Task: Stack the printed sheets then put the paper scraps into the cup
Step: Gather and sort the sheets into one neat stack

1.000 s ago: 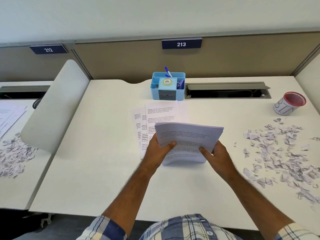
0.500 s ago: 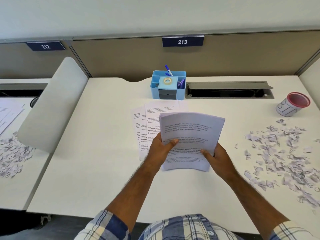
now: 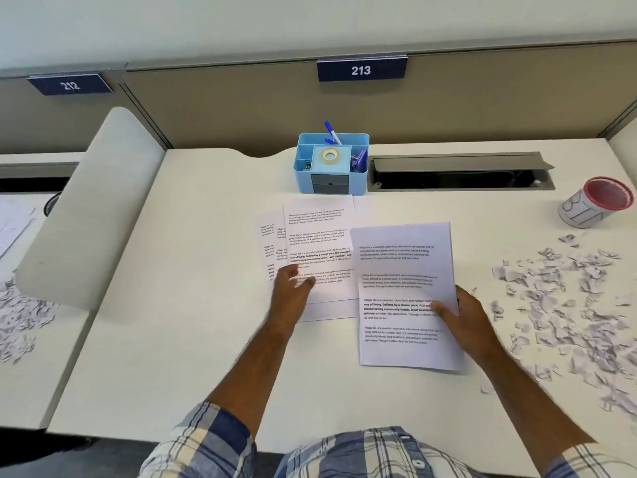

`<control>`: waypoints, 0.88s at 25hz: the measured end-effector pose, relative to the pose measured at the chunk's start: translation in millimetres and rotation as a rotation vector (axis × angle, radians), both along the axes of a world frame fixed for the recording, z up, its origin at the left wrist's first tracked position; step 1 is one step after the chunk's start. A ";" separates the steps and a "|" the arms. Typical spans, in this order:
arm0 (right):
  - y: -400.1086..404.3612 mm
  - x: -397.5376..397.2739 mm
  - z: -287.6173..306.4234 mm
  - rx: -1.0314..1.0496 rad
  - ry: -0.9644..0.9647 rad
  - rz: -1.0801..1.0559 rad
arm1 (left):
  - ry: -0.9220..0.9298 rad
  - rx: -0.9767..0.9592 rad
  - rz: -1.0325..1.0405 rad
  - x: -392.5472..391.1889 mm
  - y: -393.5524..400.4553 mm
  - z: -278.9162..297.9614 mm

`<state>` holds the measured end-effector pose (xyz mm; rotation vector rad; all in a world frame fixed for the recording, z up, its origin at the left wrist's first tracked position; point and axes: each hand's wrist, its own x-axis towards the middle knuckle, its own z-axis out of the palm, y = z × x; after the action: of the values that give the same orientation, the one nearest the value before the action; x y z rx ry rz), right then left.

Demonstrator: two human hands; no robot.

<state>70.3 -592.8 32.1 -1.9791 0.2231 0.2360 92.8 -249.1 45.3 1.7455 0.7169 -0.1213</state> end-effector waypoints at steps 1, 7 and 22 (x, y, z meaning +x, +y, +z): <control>-4.5 1.5 -2.6 -0.016 0.005 -0.016 | 0.017 0.036 0.040 1.5 7.7 -6.1; -22.4 13.8 -11.4 -0.063 0.039 -0.112 | 0.135 0.087 0.135 8.2 28.0 -28.8; -16.3 28.3 -26.9 -0.088 0.094 -0.025 | 0.139 0.034 0.080 35.0 -1.5 -32.8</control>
<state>98.6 -609.0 5.2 -2.0532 0.3235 0.3075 127.8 -250.5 12.5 1.7498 0.8937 -0.1779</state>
